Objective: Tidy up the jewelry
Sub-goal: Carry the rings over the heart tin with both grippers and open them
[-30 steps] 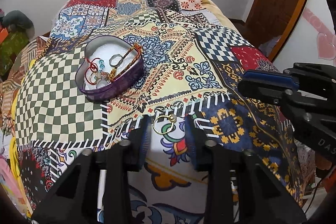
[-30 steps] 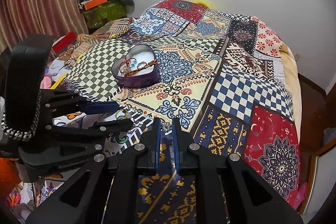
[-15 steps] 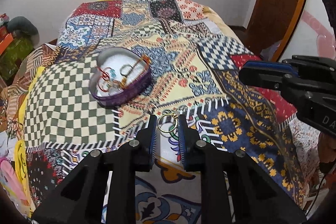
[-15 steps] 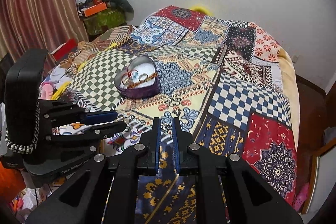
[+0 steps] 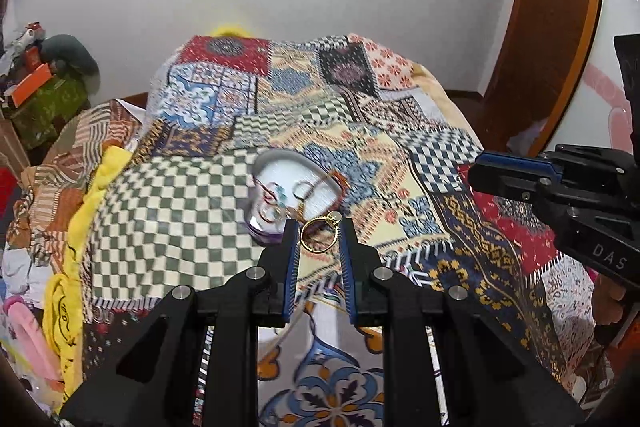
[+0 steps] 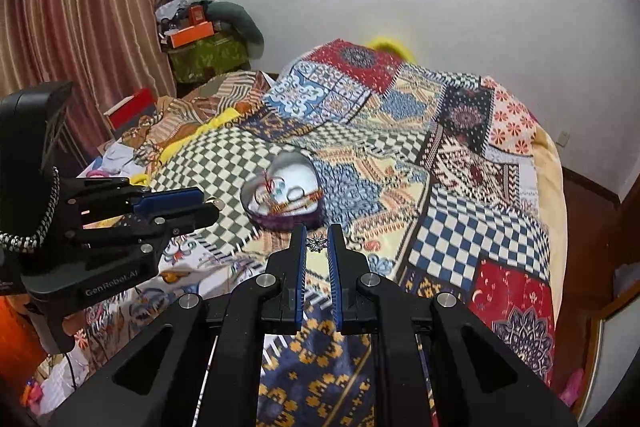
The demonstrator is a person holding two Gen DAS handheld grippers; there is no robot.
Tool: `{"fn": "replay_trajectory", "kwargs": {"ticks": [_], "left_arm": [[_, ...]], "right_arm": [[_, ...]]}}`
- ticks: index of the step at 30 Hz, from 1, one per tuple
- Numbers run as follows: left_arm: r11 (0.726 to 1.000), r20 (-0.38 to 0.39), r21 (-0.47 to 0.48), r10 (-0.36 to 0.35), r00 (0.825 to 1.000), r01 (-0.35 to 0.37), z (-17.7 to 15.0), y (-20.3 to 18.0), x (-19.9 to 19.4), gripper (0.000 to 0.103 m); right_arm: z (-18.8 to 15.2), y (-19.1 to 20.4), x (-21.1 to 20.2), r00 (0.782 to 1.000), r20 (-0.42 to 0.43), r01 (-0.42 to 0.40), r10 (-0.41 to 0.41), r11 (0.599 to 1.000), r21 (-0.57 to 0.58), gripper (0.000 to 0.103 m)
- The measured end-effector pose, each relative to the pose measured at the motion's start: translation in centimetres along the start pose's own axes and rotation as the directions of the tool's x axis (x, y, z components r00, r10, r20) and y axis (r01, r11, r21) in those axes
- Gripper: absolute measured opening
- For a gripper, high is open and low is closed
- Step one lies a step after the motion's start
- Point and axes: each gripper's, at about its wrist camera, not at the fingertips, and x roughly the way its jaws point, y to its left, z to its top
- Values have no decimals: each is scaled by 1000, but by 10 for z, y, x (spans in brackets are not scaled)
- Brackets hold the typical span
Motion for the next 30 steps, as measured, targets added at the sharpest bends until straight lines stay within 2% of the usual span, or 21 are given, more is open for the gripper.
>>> {"fn": "replay_trajectory", "kwargs": {"ticks": [14, 20, 30], "left_arm": [[999, 69, -35, 27, 997, -25, 26, 36, -6, 18], [999, 60, -34, 37, 998, -35, 34, 48, 9, 18], [998, -2, -57, -13, 1000, 13, 34, 60, 49, 18]], "right_arm": [[33, 13, 18, 999, 43, -20, 20, 1000, -3, 9], [46, 18, 34, 999, 42, -19, 19, 1000, -20, 9], [63, 25, 70, 999, 1, -39, 39, 998, -39, 9]]}}
